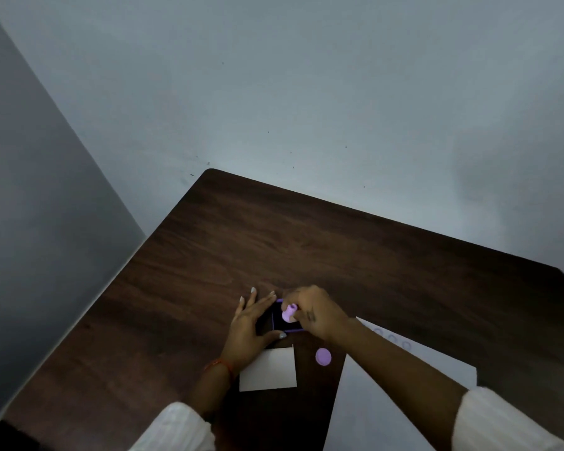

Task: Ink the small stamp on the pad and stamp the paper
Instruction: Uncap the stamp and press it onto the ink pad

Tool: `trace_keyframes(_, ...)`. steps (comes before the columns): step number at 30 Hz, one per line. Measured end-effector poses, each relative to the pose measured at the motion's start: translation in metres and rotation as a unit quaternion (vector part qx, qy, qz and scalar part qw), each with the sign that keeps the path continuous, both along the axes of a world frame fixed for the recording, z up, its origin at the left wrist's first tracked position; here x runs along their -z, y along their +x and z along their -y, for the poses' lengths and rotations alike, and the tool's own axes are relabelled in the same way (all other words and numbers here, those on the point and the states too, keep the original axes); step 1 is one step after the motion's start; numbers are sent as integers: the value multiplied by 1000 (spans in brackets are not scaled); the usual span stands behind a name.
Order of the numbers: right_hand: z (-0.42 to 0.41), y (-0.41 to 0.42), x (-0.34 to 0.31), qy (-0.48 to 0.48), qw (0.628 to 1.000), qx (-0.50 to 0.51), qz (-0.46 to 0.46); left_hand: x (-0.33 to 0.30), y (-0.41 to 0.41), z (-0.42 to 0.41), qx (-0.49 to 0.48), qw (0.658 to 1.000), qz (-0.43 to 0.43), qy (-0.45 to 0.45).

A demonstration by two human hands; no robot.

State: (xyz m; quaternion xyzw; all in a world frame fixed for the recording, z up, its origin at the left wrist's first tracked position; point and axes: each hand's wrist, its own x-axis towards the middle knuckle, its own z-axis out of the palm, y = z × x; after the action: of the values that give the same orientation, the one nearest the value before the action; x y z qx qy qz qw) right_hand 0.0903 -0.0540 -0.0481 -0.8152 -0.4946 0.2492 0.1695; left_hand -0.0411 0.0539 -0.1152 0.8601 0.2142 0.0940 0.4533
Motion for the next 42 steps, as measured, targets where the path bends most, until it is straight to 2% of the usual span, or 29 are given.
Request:
trace_keyframes(7,23,-12,27,-35,983,-100,148,-1,1,1,-2,1000,-7,5)
trace_keyframes(11,18,-10,27,-28,988,-67,135,0,1,1,-5,1000,1,2)
trace_keyframes(16,22,3,21,-48,958,-214,183,3,1,-1,5,1000,1,8)
trace_keyframes(18,19,8,20,-46,959,-218,176,3,0,0,4,1000,4,8)
trace_keyframes(27,20,-20,16,-40,991,-38,118,3,0,0,9,1000,-6,11)
trace_keyframes(30,14,-16,-1,-45,998,44,5,-3,0,2,5,1000,-20,6)
trace_keyframes(32,17,-15,-11,9,981,154,-114,-8,-1,3,9,999,-33,7)
trace_keyframes(34,29,-15,-17,114,929,280,-213,-12,-1,3,16,999,-48,16)
trace_keyframes(35,38,-16,-20,149,886,338,-281,-14,-1,3,21,998,-57,20)
trace_keyframes(37,58,-19,-26,193,764,412,-458,-17,-1,3,27,996,-79,17)
trace_keyframes(39,81,-22,-32,246,626,431,-601,-19,-1,4,20,995,-102,-3)
trace_keyframes(40,93,-25,-34,271,568,433,-645,-21,-2,4,17,994,-108,-13)
trace_keyframes(42,116,-33,-36,313,486,435,-690,-22,-2,5,20,993,-113,-22)
